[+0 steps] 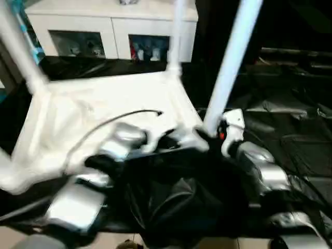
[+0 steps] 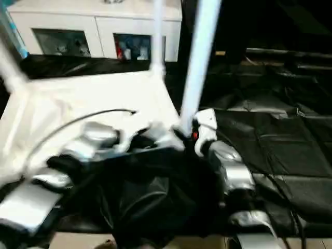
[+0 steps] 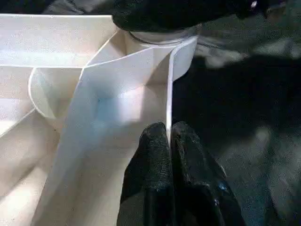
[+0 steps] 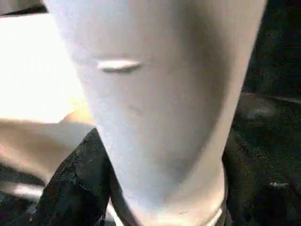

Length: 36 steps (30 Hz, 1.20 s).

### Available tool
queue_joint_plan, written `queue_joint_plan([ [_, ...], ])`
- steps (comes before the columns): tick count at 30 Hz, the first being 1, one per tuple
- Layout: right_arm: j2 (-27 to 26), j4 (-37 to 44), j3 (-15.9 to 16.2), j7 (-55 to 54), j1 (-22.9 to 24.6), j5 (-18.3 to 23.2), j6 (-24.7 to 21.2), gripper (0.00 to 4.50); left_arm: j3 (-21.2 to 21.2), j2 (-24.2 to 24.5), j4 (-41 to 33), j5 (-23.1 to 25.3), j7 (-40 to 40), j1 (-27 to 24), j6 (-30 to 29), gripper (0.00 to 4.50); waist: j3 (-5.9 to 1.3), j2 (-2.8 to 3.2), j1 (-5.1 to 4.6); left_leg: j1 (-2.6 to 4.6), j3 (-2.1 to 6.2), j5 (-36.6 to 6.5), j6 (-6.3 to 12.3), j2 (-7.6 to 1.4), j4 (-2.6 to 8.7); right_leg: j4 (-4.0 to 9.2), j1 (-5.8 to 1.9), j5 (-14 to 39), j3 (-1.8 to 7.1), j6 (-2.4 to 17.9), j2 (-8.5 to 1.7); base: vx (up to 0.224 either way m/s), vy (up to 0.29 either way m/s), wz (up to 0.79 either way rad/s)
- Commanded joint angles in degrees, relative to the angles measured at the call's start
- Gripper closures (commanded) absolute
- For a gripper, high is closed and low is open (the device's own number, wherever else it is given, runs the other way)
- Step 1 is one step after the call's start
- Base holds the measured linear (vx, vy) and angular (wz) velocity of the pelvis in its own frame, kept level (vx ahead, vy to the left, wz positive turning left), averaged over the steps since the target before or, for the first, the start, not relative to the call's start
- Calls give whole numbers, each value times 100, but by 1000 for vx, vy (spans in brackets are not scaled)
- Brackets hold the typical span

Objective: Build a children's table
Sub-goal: Rotate leg to tighten

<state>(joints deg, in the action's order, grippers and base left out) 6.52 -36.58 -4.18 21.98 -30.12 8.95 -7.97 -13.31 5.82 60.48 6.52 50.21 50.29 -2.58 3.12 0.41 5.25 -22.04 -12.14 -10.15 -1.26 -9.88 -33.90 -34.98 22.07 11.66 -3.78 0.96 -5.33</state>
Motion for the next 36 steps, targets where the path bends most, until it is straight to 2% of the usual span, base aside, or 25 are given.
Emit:
queue_joint_plan([
  [1, -532, -596, 185, -423, 99, -64, -54, 180, 323, -215, 109, -89, -1036, 331, -114, 450, -367, -28, -26, 160, 218, -1183, 17, -374, 449, 442, -173, 863, 280, 1285, -462, 0, 0, 0],
  [4, -747, -725, 281, -548, -5, -225, 39, 180, 286, -348, 150, -57, -1050, 347, -42, 450, -352, -23, -37, 169, 220, -1329, 19, -375, 462, 478, -168, 1053, 281, 1228, -458, 0, 0, 0],
  [6, -716, -688, 454, -261, -28, -314, 183, 180, 226, -357, 75, -54, -833, 289, 64, 450, -351, -18, -44, 170, 228, -1430, 10, -383, 475, 484, -174, 1102, 281, 1180, -459, 0, 0, 0],
  [8, -638, -571, 562, 142, -12, -281, 283, 110, 136, -305, -20, -39, -534, 197, 222, 450, -354, -24, -43, 166, 228, -1425, 41, -385, 474, 477, -184, 1033, 287, 1180, -457, 0, 0, 0],
  [10, -578, -504, 573, 332, -4, -231, 293, 108, 94, -260, -69, -44, -356, 142, 254, 450, -368, -25, -34, 148, 229, -1285, 138, -384, 460, 448, -209, 774, 282, 1217, -458, 0, 0, 0],
  [12, -303, -323, 681, 943, 12, -159, 313, 92, -34, -84, -240, -83, 280, -42, 447, 450, -373, -46, -48, 110, 236, -1121, 256, -382, 449, 413, -249, 527, 272, 1279, -459, 0, 0, 0],
  [14, -149, -210, 739, 1318, 36, -117, 286, 66, -90, 10, -316, -88, 564, -125, 493, 450, -373, -30, -61, 120, 215, -1017, 397, -384, 425, 399, -232, 326, 274, 1363, -448, 0, 0, 0],
  [16, -22, -110, 795, 1599, 71, -108, 271, 66, -132, 82, -375, -93, 762, -184, 567, 450, -374, -41, -66, 118, 212, -1013, 404, -387, 422, 398, -234, 353, 273, 1400, -452, 0, 0, 0],
  [17, 344, 141, 1005, 2250, 173, -152, 264, 66, -224, 266, -486, -56, 1063, -308, 773, 450, -373, -40, -63, 122, 205, -999, 409, -392, 418, 395, -235, 373, 271, 1422, -445, 0, 0, 0],
  [18, 584, 305, 1136, 2637, 242, -174, 258, 66, -237, 368, -552, -79, 1245, -386, 878, 450, -368, -46, -15, 115, 215, -990, 450, -403, 409, 401, -273, 371, 254, 1410, -437, 0, 0, 0],
  [19, 825, 486, 1233, 3046, 313, -154, 211, 66, -234, 475, -638, -131, 1474, -471, 954, 450, -373, -41, -3, 108, 197, -938, 505, -417, 396, 373, -265, 248, 264, 1406, -429, 0, 0, 0],
  [21, 902, 552, 1247, 3194, 336, -129, 175, 66, -237, 515, -678, -153, 1575, -503, 975, 450, -364, -42, 4, 116, 188, -982, 535, -421, 403, 371, -227, 332, 260, 1451, -425, 0, 0, 0],
  [23, 1152, 792, 1276, 3654, 406, -1, 24, 66, -264, 674, -882, -252, 1995, -635, 952, 450, -361, -43, 29, 134, 190, -1085, 464, -431, 410, 393, -227, 587, 262, 1475, -452, 0, 0, 0],
  [26, 1483, 1056, 1383, 4158, 481, 45, -149, 66, -237, 838, -1202, -420, 2414, -824, 923, 450, -357, -28, 43, 154, 191, -1194, 378, -451, 430, 390, -190, 685, 268, 1481, -430, 0, 0, 0],
  [28, 1544, 1097, 1424, 4247, 491, 55, -170, 66, -240, 866, -1317, -473, 2527, -876, 861, 450, -345, -52, 58, 148, 195, -1280, 305, -452, 443, 401, -193, 862, 274, 1457, -454, 0, 0, 0],
  [31, 1543, 1209, 1444, 4420, 507, 134, -335, 66, -234, 896, -1523, -555, 2755, -979, 746, 450, -351, -47, 55, 147, 193, -1258, 258, -445, 444, 402, -186, 908, 279, 1424, -449, 0, 0, 0],
  [34, 1530, 1229, 1494, 4461, 537, 111, -373, 103, -230, 902, -1584, -542, 2786, -1011, 706, 450, -357, -67, 61, 144, 190, -1157, 264, -436, 430, 395, -187, 852, 282, 1415, -457, 0, 0, 0],
  [36, 1521, 1248, 1509, 4453, 558, 121, -407, 112, -224, 914, -1631, -535, 2785, -1030, 674, 450, -357, -59, 61, 142, 188, -1110, 276, -434, 429, 394, -182, 831, 278, 1407, -450, 0, 0, 0],
])
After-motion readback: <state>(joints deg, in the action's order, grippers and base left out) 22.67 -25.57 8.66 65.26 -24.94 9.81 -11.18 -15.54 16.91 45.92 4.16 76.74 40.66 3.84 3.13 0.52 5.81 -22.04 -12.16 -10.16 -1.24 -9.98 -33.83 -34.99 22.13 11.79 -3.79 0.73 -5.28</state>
